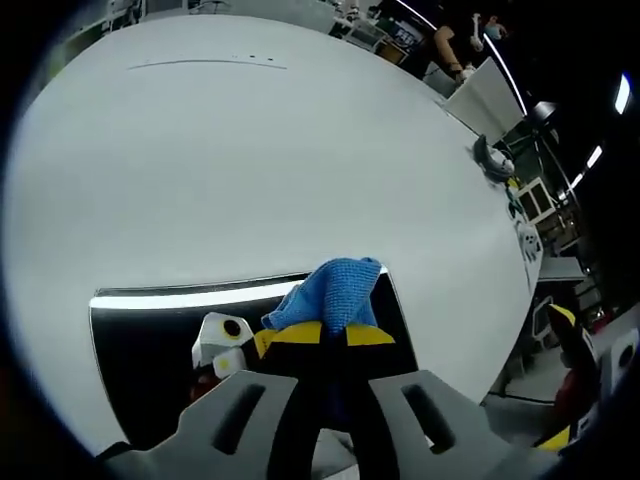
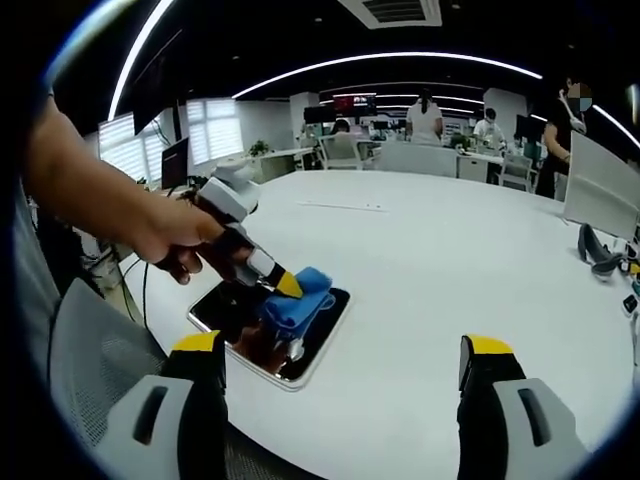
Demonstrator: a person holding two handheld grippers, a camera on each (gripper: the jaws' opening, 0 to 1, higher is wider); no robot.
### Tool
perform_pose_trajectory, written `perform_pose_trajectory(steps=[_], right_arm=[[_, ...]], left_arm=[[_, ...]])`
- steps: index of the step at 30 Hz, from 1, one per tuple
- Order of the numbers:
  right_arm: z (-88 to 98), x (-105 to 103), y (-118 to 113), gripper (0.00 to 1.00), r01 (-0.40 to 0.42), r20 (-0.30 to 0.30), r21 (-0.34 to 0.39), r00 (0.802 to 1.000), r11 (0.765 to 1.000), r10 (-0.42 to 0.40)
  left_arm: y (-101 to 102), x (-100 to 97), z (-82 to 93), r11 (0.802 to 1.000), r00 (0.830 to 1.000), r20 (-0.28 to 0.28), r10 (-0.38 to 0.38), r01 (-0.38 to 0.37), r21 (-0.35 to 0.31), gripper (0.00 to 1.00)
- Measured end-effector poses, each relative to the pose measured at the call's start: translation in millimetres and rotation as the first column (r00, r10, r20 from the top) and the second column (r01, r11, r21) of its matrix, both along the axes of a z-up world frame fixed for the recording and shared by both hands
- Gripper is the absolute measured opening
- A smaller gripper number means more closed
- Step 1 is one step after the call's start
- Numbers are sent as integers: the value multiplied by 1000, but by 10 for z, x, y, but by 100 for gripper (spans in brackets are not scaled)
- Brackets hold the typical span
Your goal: Wipe the mirror surface with the cleaning cloth until all visible marks leave the cleaned area.
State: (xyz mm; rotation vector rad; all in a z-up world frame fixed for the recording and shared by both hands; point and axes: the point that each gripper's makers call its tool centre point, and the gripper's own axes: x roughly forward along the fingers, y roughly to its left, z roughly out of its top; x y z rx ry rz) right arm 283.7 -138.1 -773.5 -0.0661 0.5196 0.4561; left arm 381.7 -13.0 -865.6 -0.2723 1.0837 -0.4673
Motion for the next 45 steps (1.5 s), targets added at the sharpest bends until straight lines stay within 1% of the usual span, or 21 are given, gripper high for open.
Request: perform_pose_trajectory(steps=[9,12,17,22,26,28,31,40,45], right_arm=[[-5,-2,4,96,-4,2,-3,1000,1000,4],[3,-8,11,96,-5,3,-4,1000,1000,5],[5,-6,13,96,-5,4,-3,1000,1000,5],[0,-9,19,96,-7,3,-5,1000,1000,7],[4,-9,16,96,-4,5,-5,1000,1000,4],[6,-8,18,96,-4,4,-3,1000,1000,4],[6,-5,18,96,-4,5,-3,1000,1000,4],[8,-9,22,96,-5,5,-2,1000,1000,5],[1,-17,32,95,-9,0,-2,1000,1000,9]], left_arm=[[21,-187,0,1000,1000,-9,1,-1,-10,2],[19,-271,8,1000,1000,-3,-6,6,-6,2],[27,-391,9,1000,1000,-18,12,-12,-19,2],[25,-443,-3,1000,1000,-27,-2,1,-18,2],[20,-542,9,1000,1000,-23,-15,15,-11,2],[22,-581,8,999,999,-16,-37,37,0,2],[25,-647,11,998,998,-19,-54,54,12,2],[54,-750,-1,999,998,-35,-47,47,5,2],[54,-833,-2,998,997,-39,-60,60,8,2]])
